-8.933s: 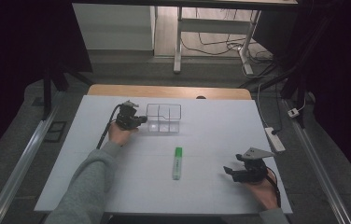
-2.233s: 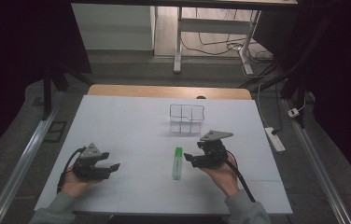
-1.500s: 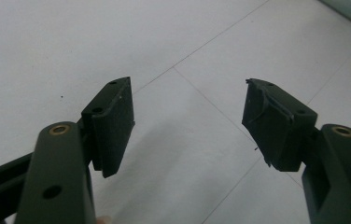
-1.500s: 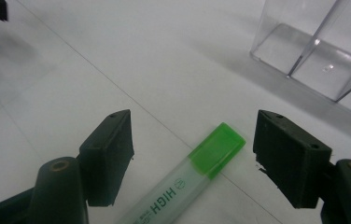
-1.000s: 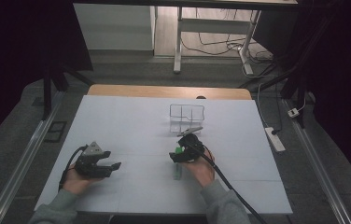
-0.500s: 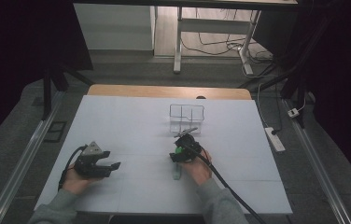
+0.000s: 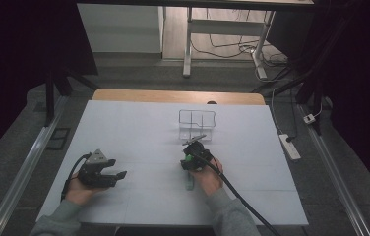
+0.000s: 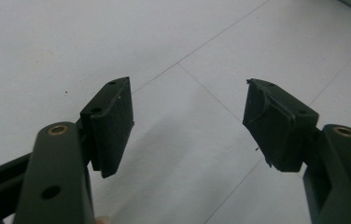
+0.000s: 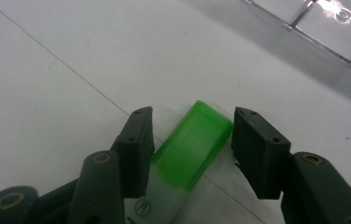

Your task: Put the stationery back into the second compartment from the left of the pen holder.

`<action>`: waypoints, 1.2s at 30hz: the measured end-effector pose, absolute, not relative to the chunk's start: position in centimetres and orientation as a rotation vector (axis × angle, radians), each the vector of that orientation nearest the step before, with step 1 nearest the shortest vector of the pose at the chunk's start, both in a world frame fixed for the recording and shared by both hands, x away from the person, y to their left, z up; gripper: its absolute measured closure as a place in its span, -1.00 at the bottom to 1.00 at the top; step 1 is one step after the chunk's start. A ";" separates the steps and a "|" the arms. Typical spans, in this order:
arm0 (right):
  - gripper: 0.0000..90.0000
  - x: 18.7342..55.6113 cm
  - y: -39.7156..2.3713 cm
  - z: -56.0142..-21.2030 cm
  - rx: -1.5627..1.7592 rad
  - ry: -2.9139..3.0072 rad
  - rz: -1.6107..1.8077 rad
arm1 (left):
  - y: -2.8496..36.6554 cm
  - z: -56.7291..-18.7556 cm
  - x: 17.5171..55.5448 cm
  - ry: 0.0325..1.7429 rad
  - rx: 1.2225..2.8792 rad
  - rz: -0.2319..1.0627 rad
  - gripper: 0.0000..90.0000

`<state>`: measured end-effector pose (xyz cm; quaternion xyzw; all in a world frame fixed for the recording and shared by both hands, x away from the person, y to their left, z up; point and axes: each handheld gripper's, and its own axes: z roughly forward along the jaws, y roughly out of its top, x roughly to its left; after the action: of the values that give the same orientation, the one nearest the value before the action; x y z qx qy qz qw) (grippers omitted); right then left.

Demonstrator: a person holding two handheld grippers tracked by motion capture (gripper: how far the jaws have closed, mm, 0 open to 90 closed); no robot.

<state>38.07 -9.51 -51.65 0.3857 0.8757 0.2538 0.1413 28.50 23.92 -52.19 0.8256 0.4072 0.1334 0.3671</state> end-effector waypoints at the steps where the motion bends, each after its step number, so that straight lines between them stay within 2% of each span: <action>1: 0.16 38.1 -9.5 -51.6 1.113 2.529 0.732 | 23.9 -52.2 28.5 1.047 2.119 0.342 -0.27; 4: 0.47 38.0 -9.5 -51.6 1.082 2.545 0.737 | 23.9 -52.2 28.5 1.046 2.120 0.344 -0.27; 19: 0.48 38.0 -9.9 -51.2 1.044 2.568 0.766 | 24.1 -52.2 28.5 1.055 2.112 0.343 -0.27; 36: 0.48 37.1 -11.9 -47.1 0.996 2.489 0.971 | 23.9 -52.2 28.5 1.055 2.116 0.353 -0.27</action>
<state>37.06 -11.89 -47.13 0.3456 0.8637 0.3370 0.1447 28.49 23.86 -52.20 0.8234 0.4106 0.1375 0.3667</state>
